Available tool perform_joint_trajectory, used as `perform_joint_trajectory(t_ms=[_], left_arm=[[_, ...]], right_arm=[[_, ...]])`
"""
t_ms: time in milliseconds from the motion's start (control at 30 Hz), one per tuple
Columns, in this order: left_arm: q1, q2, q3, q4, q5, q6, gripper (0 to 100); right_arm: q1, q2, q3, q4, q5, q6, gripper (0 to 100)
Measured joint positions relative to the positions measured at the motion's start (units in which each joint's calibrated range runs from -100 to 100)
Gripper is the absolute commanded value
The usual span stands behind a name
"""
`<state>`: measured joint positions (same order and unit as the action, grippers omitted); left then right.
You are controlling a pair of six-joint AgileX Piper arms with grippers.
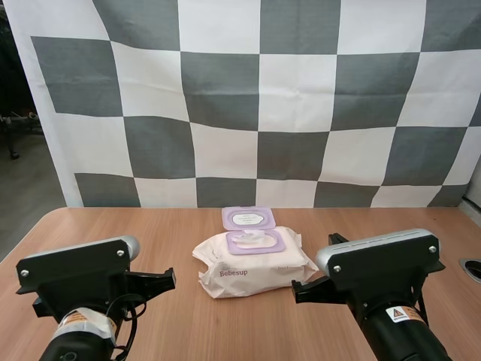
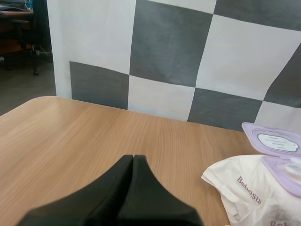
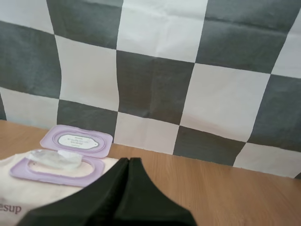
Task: Open the wet wipes lid
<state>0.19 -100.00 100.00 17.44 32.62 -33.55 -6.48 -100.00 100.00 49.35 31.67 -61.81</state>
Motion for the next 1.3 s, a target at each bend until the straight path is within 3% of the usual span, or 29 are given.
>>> perform_joint_trajectory(t_ms=[300,700,1100,1300], left_arm=[[0.00,0.00,0.00,0.20,-0.85,4.99,0],[0.00,0.00,0.00,-0.20,-1.20,5.71,0],[0.00,0.00,0.00,-18.00,-2.60,21.73,0],[0.00,0.00,0.00,-20.11,-2.60,25.09,0]], right_arm=[[0.00,0.00,0.00,-2.41,0.00,13.41,0],[0.00,0.00,0.00,-21.88,-0.87,31.10,0],[0.00,0.00,0.00,-42.29,-0.52,48.76,0],[0.32,0.00,0.00,-51.54,-0.52,51.35,0]])
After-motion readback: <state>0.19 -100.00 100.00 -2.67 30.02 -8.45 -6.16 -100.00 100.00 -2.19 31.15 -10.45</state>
